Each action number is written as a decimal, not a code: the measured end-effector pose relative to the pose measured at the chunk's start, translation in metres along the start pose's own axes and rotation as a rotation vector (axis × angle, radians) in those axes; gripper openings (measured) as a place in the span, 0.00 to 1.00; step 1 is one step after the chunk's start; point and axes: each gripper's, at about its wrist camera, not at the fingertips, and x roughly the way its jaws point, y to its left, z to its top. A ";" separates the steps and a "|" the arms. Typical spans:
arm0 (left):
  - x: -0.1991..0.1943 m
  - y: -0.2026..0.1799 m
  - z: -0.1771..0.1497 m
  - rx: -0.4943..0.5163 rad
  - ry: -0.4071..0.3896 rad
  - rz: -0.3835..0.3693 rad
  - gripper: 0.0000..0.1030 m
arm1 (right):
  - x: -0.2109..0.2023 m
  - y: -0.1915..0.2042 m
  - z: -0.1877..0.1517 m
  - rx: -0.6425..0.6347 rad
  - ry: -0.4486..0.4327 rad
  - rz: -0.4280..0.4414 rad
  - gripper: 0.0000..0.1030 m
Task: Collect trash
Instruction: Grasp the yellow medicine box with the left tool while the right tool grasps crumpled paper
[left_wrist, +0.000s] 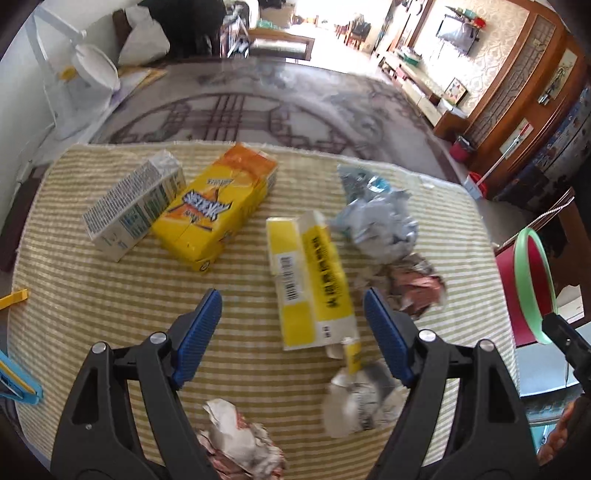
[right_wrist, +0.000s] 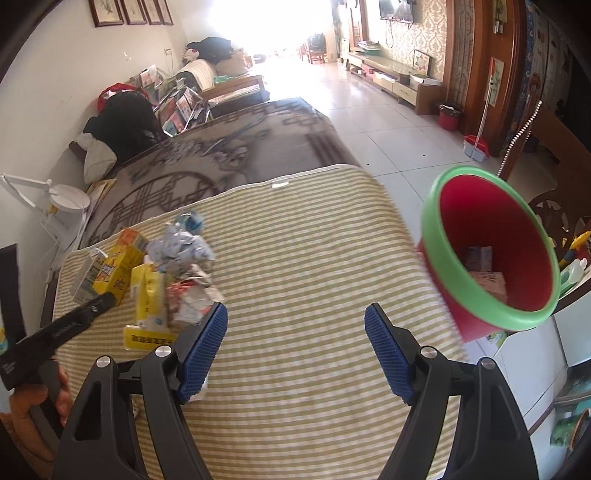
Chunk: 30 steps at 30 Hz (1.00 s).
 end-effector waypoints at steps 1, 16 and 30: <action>0.009 0.004 0.002 0.001 0.027 -0.016 0.74 | 0.002 0.009 -0.001 -0.002 0.003 0.000 0.72; 0.083 -0.014 0.020 0.018 0.206 -0.211 0.80 | 0.010 0.055 -0.016 0.055 0.028 -0.070 0.72; 0.051 0.012 0.010 0.132 0.171 -0.203 0.45 | 0.045 0.081 0.000 -0.009 0.060 -0.060 0.72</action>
